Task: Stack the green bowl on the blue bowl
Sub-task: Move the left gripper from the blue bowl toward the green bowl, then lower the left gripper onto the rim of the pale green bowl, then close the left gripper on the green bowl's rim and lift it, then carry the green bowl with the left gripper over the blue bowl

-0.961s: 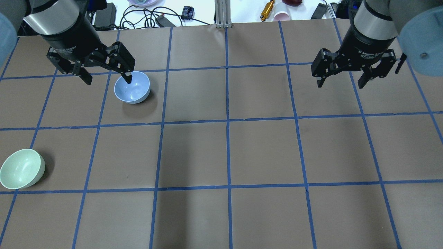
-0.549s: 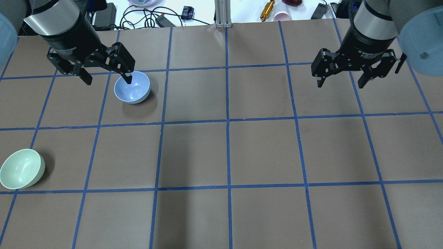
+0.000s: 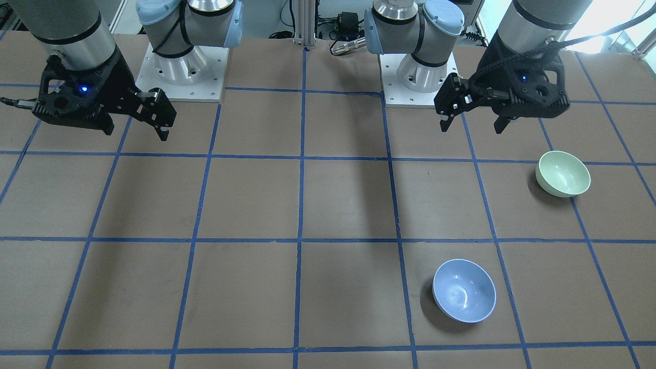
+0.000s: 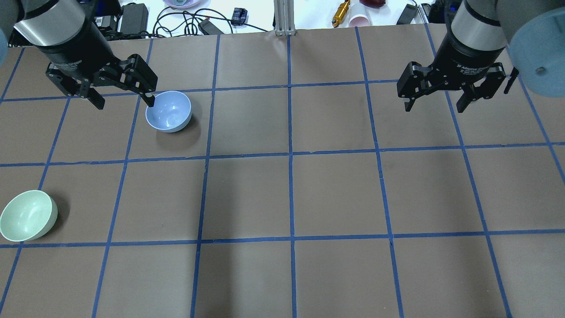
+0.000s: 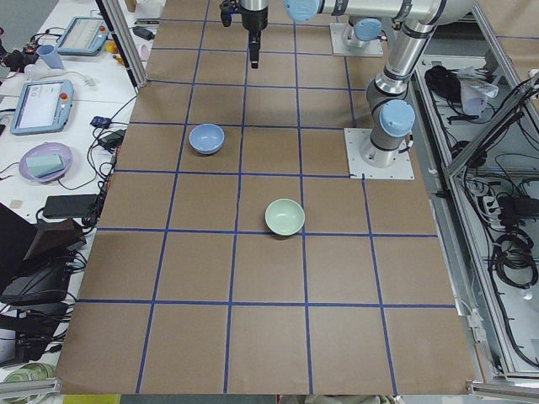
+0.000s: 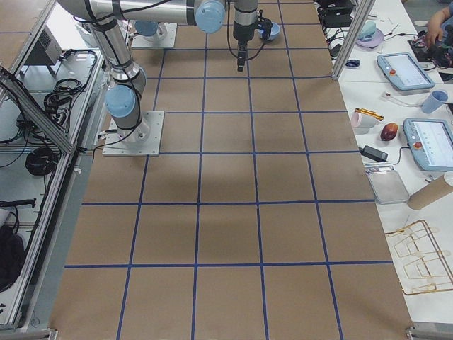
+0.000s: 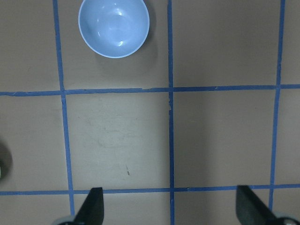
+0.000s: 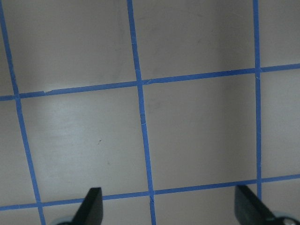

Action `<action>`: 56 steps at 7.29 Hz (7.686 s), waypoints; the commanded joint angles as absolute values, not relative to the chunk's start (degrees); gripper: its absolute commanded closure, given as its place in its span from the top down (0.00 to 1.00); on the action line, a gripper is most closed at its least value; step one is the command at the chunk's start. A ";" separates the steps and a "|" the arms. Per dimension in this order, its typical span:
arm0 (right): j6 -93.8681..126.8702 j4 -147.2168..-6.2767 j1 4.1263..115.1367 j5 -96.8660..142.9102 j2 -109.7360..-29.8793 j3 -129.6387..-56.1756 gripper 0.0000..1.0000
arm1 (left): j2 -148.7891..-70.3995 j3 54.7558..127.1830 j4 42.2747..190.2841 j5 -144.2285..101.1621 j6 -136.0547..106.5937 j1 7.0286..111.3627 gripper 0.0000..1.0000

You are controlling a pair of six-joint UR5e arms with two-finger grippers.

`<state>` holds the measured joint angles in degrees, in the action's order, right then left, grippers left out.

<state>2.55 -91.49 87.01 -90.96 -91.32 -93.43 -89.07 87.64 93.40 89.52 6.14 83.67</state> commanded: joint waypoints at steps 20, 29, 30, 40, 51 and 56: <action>2.55 -91.49 87.01 -90.97 -91.32 -93.43 1.00 | -110.29 109.77 57.84 84.02 63.81 29.36 1.00; 2.55 -91.49 87.01 -90.97 -91.32 -93.43 1.00 | -112.41 109.95 58.80 84.38 64.69 29.36 0.34; 2.55 -91.49 87.01 -90.97 -91.32 -93.43 1.00 | -112.41 110.04 58.80 84.46 64.51 29.36 0.12; 2.55 -91.49 87.01 -90.97 -91.32 -93.43 1.00 | -110.30 102.16 69.65 83.07 63.99 29.44 0.00; 2.55 -91.49 87.01 -90.97 -91.32 -93.43 1.00 | -111.44 83.50 83.61 69.44 24.82 59.65 0.00; 2.55 -91.49 87.01 -90.97 -91.32 -93.43 1.00 | -116.53 84.02 76.04 66.01 17.23 65.20 0.00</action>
<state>2.55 -91.50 87.01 -90.97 -91.32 -93.44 -115.10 83.87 78.36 66.45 18.52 63.76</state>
